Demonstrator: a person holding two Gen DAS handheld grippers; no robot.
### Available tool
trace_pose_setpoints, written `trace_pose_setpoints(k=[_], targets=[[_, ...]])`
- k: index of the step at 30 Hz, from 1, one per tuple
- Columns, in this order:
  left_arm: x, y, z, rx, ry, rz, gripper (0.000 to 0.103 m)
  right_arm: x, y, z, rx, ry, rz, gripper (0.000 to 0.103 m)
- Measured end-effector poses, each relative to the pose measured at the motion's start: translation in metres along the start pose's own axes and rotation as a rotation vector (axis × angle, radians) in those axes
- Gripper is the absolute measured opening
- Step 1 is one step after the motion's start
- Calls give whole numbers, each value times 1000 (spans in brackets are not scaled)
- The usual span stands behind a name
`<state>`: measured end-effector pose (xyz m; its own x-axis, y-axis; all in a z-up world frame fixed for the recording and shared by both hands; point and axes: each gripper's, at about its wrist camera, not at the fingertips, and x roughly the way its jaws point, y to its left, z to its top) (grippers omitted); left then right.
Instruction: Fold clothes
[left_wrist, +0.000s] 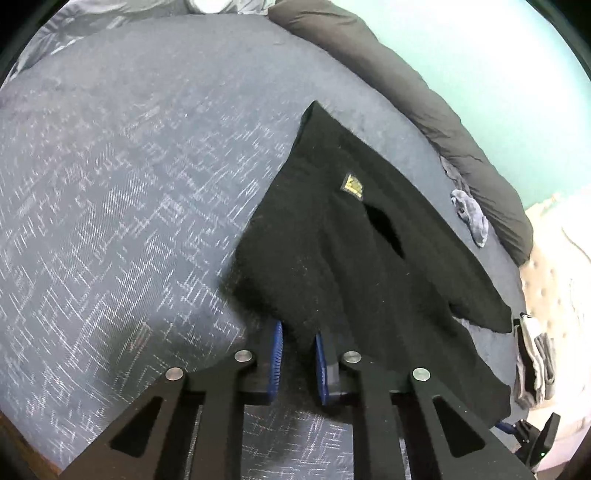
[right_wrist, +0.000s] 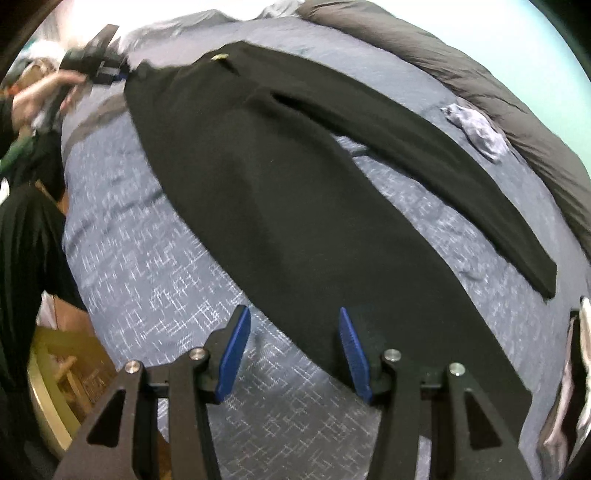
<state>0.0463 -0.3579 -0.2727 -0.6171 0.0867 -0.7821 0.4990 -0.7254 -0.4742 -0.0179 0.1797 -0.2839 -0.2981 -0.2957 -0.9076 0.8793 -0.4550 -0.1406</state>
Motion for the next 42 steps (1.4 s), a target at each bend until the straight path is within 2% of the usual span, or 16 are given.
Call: trace_pose_setpoints(k=[4, 9, 11, 15, 16, 21, 26, 33, 42], targets=[[-2, -8, 7, 32, -12, 4, 14, 17, 10, -1, -78, 43, -25, 51], [-7, -18, 14, 64, -29, 5, 14, 32, 8, -6, -102, 64, -42, 49], [-9, -21, 17, 74, -36, 9, 14, 35, 5, -7, -102, 62, -48, 40], [-13, -30, 22, 91, -55, 18, 12, 36, -9, -7, -52, 41, -18, 11], [-15, -32, 23, 97, -59, 19, 12, 36, -12, -8, -40, 35, -11, 8], [-24, -44, 33, 132, -87, 26, 11, 9, -37, 1, 15, -64, -7, 6], [-29, -63, 52, 165, -113, 40, 11, -16, -69, 31, 30, -135, -48, 6], [-14, -94, 98, 189, -120, 52, 10, -22, -128, 80, 37, -169, -89, 6], [51, -119, 166, 206, -76, 116, 10, 14, -204, 151, 29, -139, -116, 5]])
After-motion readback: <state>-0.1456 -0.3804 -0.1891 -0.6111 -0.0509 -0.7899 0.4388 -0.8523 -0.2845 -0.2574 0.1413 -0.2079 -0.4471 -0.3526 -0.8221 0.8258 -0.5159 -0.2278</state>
